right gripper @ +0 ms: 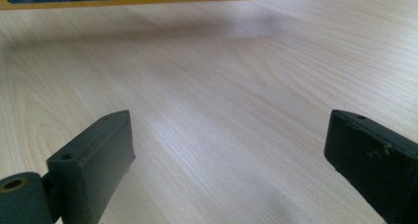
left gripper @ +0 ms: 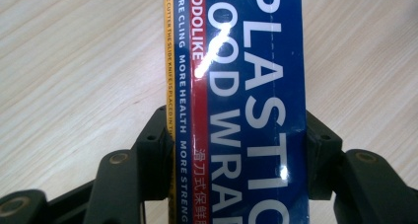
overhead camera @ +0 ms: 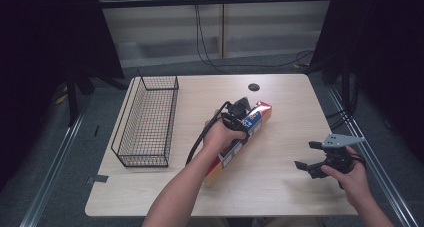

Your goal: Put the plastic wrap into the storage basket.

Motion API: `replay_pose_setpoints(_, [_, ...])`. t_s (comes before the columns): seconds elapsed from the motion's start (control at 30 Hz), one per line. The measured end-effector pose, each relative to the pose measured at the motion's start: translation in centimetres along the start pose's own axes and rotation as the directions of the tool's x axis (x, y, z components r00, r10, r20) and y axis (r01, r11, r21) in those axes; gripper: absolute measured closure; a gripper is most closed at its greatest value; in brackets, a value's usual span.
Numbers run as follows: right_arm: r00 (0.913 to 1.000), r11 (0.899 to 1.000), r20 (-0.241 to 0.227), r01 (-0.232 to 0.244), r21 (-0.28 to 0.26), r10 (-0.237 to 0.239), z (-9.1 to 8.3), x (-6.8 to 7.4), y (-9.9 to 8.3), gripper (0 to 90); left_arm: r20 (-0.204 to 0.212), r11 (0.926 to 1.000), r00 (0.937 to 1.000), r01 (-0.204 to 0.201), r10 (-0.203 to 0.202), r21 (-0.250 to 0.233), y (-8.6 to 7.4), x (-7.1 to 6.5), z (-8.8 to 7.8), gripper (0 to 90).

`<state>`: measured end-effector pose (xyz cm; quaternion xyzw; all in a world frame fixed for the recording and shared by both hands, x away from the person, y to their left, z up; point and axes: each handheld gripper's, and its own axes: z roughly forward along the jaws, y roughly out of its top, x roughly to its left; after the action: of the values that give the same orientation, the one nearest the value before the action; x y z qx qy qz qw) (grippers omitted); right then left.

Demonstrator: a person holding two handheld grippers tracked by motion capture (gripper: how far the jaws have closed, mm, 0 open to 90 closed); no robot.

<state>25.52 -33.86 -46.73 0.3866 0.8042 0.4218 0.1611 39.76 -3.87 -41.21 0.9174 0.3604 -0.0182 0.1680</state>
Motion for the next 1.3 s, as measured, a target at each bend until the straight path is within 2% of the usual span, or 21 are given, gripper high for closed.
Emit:
replay_pose_setpoints(0.03, [1.0000, 1.000, -0.005, -0.004, -0.001, 0.004, 0.0, 0.0, 0.0, 4.1, 0.000, 0.9999, 1.0000, 0.003, -0.003, -0.011, -0.1, 0.1, -0.2, 43.5])
replay_pose_setpoints(0.57, [1.0000, 1.000, -0.005, 0.004, 0.004, -0.004, 0.1, 0.1, 0.0, 3.9, -0.029, 0.9989, 0.9985, 0.046, -0.047, -0.009, -0.5, 1.6, -2.6, 43.4])
replay_pose_setpoints(1.3, [0.9996, 1.000, -0.021, 0.017, 0.010, -0.017, 0.2, 0.4, 0.2, 3.9, -0.031, 0.9955, 0.9955, 0.088, -0.089, -0.036, -0.7, 3.0, -4.9, 43.4])
